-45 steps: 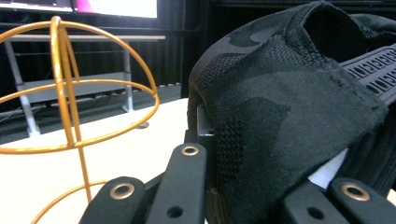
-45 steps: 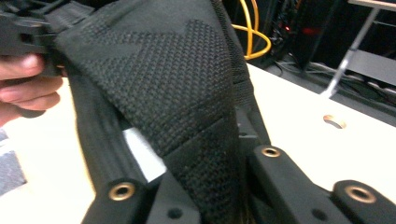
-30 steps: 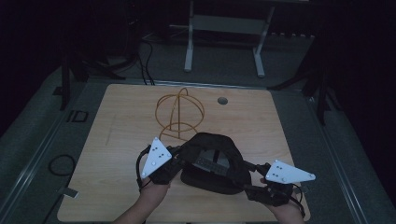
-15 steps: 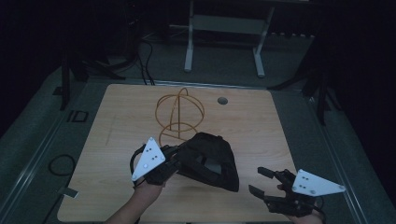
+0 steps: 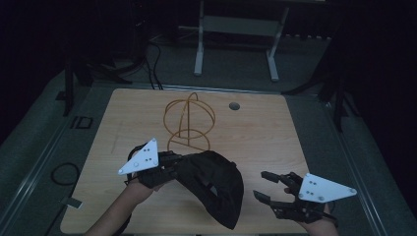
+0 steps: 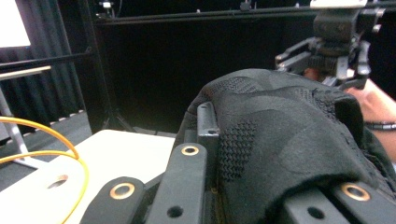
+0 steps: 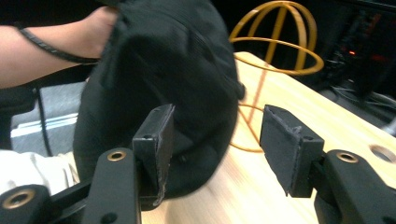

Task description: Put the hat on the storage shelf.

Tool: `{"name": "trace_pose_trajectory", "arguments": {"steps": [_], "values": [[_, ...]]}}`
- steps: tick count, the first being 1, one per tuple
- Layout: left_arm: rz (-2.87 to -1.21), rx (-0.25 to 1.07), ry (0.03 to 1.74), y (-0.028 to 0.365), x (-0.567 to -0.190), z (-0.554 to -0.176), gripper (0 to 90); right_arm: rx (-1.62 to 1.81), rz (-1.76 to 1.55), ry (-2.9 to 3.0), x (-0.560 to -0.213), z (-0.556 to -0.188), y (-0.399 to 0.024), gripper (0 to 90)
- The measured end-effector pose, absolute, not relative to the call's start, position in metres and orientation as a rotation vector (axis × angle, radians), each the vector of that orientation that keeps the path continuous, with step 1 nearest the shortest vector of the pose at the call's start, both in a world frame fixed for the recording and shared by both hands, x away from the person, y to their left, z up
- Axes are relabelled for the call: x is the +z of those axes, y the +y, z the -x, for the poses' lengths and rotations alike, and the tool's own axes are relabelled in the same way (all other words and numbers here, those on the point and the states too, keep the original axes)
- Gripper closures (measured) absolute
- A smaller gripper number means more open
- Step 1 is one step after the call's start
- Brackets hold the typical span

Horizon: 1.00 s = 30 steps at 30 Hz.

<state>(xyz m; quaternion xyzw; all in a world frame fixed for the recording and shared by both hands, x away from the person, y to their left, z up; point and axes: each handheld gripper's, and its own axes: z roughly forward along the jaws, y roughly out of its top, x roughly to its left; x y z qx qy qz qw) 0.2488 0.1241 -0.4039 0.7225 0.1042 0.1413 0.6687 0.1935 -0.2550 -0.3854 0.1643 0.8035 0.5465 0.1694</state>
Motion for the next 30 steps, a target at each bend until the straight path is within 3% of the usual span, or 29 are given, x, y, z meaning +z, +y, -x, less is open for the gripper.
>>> {"name": "trace_pose_trajectory", "arguments": {"steps": [9,20,24,29,30], "values": [[-1.642,0.216,0.056,0.123,-0.409,-0.257,88.2,1.488,-0.277,2.368,-0.386,-0.208,-0.215,46.2],[-1.631,0.185,0.032,0.116,-0.398,-0.261,88.2,1.478,-0.137,2.364,-0.387,-0.207,-0.204,54.5],[-1.625,0.182,0.039,0.113,-0.398,-0.263,88.2,1.472,-0.130,2.373,-0.387,-0.207,-0.203,62.9],[-1.629,0.181,0.045,0.110,-0.400,-0.263,88.2,1.456,-0.121,2.393,-0.388,-0.205,-0.202,86.7],[-1.637,0.185,0.049,0.110,-0.400,-0.264,88.2,1.448,-0.129,2.395,-0.389,-0.205,-0.201,87.9]]}}
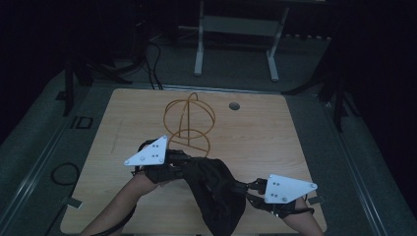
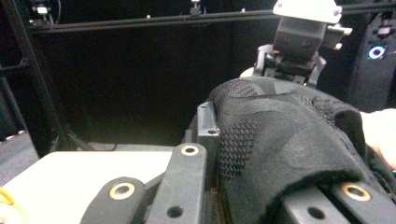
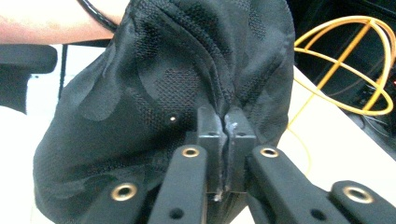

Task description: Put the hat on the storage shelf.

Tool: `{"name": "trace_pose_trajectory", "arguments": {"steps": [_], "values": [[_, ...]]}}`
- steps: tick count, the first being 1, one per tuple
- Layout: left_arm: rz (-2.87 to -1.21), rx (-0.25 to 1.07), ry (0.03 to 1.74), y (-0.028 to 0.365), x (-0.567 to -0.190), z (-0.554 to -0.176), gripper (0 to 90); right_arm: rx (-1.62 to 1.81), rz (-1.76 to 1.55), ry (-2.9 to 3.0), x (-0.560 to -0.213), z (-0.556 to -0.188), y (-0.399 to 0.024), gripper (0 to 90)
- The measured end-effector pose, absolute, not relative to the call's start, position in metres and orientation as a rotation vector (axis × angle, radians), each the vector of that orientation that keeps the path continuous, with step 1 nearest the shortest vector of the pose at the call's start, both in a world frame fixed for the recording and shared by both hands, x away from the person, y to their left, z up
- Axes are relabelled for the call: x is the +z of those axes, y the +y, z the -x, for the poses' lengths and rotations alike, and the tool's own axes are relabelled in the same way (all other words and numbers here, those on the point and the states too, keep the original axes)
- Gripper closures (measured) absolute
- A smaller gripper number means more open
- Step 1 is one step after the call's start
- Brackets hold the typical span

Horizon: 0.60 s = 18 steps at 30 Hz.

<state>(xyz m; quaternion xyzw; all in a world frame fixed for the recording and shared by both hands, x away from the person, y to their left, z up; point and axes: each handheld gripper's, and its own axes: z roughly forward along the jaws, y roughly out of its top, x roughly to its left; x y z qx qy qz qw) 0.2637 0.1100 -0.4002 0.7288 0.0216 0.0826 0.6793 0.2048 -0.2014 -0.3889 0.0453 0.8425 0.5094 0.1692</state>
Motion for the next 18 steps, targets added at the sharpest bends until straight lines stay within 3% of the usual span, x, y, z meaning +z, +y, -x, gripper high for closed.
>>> {"name": "trace_pose_trajectory", "arguments": {"steps": [12,18], "values": [[-1.696,0.274,0.099,0.111,-0.404,-0.269,86.5,1.560,-0.211,2.382,-0.385,-0.209,-0.209,89.0],[-1.721,0.342,0.177,0.113,-0.401,-0.269,62.8,1.589,-0.228,2.368,-0.380,-0.210,-0.215,89.0]]}}
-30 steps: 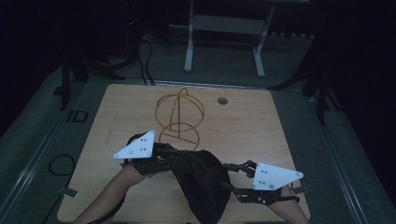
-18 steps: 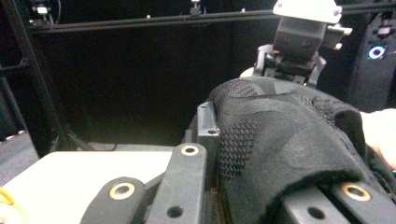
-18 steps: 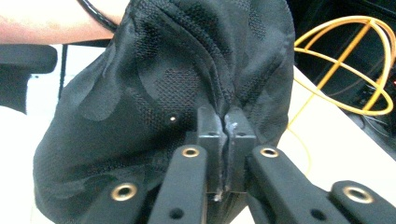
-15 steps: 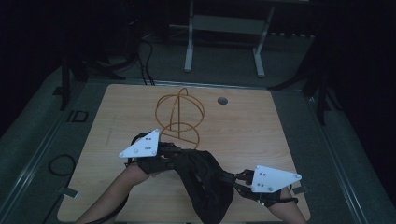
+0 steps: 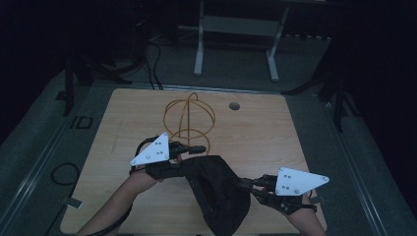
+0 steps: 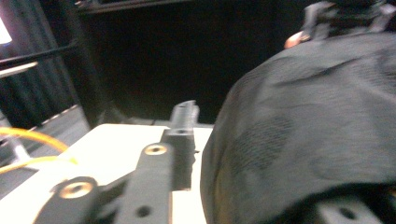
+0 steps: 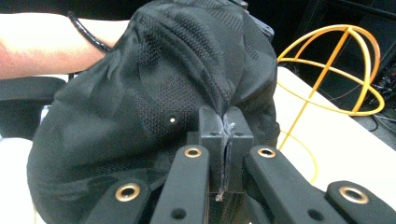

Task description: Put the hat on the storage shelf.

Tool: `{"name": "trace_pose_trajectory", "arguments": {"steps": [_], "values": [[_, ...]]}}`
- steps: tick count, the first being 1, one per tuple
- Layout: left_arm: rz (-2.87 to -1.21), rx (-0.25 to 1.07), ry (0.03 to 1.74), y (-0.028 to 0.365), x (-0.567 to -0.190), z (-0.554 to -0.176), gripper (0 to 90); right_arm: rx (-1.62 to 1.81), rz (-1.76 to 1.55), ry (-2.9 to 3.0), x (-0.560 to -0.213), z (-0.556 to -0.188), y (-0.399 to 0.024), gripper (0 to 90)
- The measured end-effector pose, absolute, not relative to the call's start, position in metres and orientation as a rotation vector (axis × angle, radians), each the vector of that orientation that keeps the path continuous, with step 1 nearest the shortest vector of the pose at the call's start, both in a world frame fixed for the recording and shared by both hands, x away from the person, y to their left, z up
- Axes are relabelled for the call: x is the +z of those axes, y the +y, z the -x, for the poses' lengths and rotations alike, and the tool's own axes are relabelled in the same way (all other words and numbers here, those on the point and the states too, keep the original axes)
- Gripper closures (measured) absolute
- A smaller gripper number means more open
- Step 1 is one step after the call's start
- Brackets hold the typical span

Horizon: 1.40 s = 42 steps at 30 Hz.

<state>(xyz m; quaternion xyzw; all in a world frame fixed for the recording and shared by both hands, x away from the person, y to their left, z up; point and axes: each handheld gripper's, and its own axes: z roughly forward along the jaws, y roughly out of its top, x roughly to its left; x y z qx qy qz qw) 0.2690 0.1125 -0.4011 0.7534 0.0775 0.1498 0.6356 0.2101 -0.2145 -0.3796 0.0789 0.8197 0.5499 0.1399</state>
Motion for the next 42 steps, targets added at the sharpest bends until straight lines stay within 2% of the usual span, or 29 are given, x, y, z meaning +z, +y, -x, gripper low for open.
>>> {"name": "trace_pose_trajectory", "arguments": {"steps": [13,22,34,42], "values": [[-1.747,0.449,0.306,0.123,-0.406,-0.263,48.3,1.584,-0.349,2.315,-0.376,-0.212,-0.235,88.9],[-1.742,0.513,0.405,0.147,-0.418,-0.256,44.9,1.554,-0.436,2.227,-0.369,-0.216,-0.252,88.9],[-1.762,0.558,0.552,0.184,-0.447,-0.241,33.3,1.532,-0.544,2.144,-0.363,-0.232,-0.263,88.9],[-1.773,0.542,0.652,0.200,-0.475,-0.232,19.2,1.541,-0.578,2.089,-0.351,-0.247,-0.263,88.9]]}}
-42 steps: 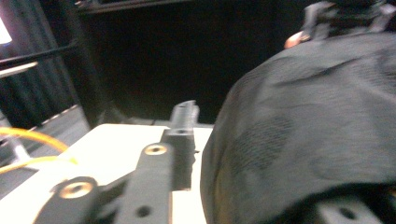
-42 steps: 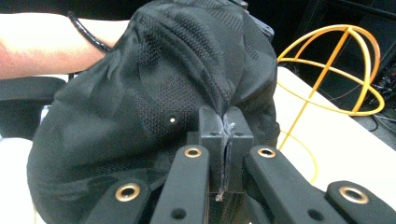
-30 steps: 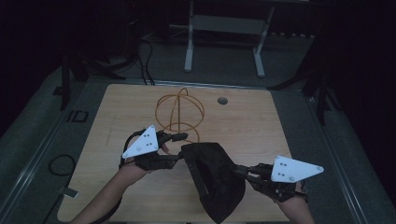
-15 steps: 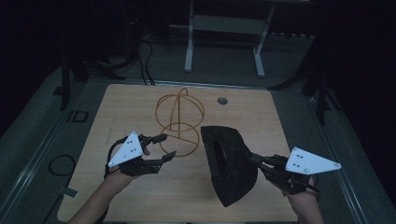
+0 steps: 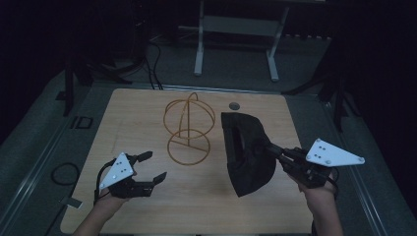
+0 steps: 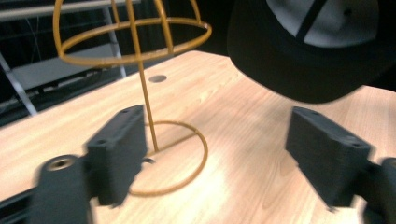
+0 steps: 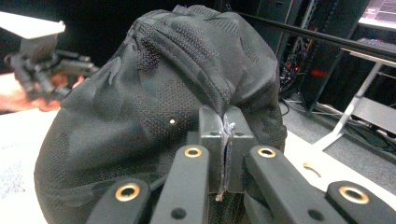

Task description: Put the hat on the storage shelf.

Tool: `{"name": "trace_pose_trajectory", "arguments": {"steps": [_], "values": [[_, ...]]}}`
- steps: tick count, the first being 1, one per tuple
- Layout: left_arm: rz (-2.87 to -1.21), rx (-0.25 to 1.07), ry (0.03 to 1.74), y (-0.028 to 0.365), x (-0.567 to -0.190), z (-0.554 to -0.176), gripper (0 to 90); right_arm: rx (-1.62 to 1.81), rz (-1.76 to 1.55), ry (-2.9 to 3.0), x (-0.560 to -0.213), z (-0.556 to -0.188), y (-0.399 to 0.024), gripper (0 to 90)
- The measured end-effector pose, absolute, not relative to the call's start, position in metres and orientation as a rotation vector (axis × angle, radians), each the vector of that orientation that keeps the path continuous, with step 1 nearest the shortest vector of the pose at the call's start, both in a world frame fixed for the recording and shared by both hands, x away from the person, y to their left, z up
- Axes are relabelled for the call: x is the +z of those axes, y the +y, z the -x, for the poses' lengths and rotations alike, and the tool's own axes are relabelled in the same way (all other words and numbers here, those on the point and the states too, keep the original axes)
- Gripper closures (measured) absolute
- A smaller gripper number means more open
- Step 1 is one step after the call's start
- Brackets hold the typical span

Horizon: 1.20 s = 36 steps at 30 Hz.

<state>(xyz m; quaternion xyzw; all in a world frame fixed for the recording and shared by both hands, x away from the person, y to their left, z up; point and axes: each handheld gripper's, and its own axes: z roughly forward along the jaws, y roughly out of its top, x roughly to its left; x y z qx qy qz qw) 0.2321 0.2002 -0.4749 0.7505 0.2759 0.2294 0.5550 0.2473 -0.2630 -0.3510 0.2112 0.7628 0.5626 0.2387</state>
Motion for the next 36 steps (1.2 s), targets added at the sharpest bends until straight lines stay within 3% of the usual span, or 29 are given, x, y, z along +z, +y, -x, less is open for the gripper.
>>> {"name": "trace_pose_trajectory", "arguments": {"steps": [7,19,36], "values": [[-1.772,0.547,0.744,0.210,-0.498,-0.226,2.5,1.572,-0.597,2.057,-0.341,-0.265,-0.256,88.9],[-1.738,0.585,0.844,0.217,-0.526,-0.220,2.2,1.582,-0.622,2.013,-0.317,-0.299,-0.233,88.8],[-1.680,0.637,0.872,0.225,-0.532,-0.219,2.2,1.490,-0.620,2.050,-0.302,-0.340,-0.171,88.8]]}}
